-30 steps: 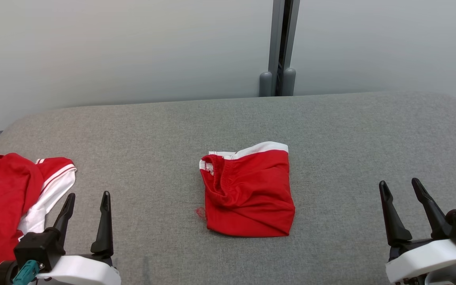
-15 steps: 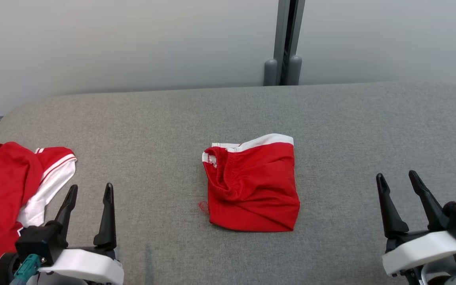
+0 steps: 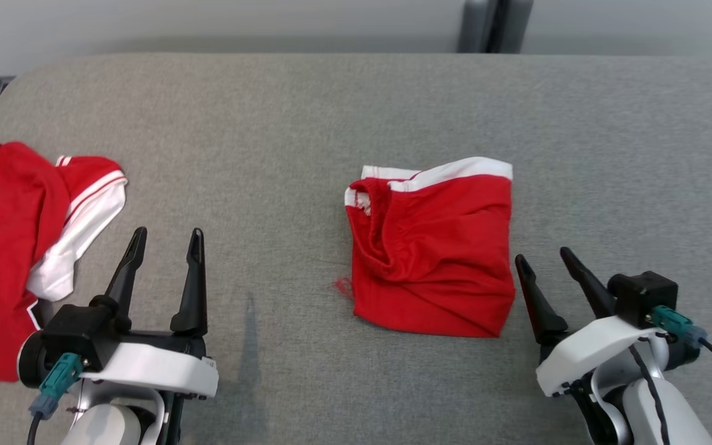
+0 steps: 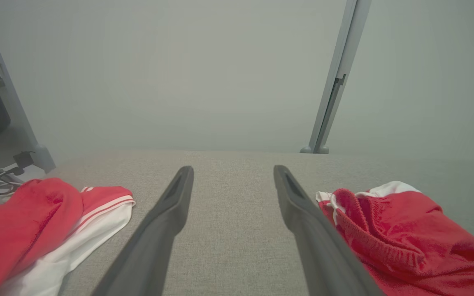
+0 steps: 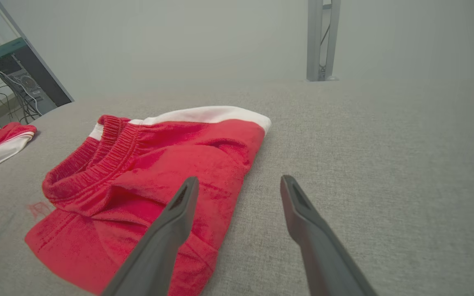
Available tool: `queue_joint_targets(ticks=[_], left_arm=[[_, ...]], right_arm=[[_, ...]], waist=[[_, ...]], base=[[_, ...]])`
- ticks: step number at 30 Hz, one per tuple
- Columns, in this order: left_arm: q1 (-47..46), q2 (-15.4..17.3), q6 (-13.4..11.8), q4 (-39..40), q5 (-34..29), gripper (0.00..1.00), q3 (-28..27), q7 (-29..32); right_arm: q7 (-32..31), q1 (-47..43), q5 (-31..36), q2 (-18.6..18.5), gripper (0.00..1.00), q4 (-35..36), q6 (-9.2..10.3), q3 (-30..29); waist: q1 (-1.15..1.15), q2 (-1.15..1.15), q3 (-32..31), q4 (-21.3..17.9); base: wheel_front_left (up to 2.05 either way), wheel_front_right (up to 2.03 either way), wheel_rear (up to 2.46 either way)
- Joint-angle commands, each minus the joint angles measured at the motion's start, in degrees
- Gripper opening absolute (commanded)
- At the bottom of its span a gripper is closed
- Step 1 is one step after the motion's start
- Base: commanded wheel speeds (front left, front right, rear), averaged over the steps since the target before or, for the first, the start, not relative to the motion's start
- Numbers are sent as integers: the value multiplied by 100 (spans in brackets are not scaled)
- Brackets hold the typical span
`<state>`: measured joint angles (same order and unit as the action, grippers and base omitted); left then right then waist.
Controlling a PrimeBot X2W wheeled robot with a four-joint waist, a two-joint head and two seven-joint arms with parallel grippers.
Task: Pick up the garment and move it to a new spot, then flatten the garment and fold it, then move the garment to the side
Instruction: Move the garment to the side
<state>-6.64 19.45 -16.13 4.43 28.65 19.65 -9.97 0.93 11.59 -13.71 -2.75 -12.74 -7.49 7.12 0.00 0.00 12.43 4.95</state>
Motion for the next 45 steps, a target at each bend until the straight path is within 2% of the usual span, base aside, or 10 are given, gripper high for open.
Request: queue_joint_targets(ticks=[1,7,8,9,10,17,23,34,40,45], left_arm=[[-166,-26,48,-88,-25,100,20,-70],[-416,-157,185,-365,5,100,61,-234],[-444,-167,197,-403,4,100,65,-246],[-470,-179,204,-436,3,100,69,-267],[-490,-189,221,-469,6,100,68,-275],[-511,-177,239,-619,23,100,25,-338],[-435,-127,224,-604,35,100,10,-345],[-671,61,172,-375,-68,100,12,-140],[-963,215,235,-198,-176,100,76,68],[-1287,332,309,-40,-339,100,209,286]], right_arm=[[79,150,-64,-27,100,-227,-1,88],[134,518,-258,-31,100,-964,0,477],[142,569,-292,-33,56,-1044,-1,508],[138,611,-306,-33,25,-1139,-1,529],[122,641,-347,-30,0,-1219,-1,566],[155,734,-338,-98,0,-1463,1,660],[12,635,-205,-345,0,-1362,1,855],[-179,862,-194,-986,0,-1048,1,1019],[98,1496,-303,-1180,0,-1462,1,983],[473,2209,-316,-1523,0,-2034,1,891]], waist=[[0,0,289,232],[0,0,491,352],[0,0,503,361],[0,0,512,367],[0,0,516,369],[0,0,433,260],[0,0,343,-59],[0,0,581,-1353],[0,0,924,-2020],[0,0,1307,-2386]], base=[[0,0,0],[0,0,0],[0,0,0],[0,0,0],[0,0,0],[0,0,0],[0,0,0],[0,0,0],[0,0,0],[0,0,0]])
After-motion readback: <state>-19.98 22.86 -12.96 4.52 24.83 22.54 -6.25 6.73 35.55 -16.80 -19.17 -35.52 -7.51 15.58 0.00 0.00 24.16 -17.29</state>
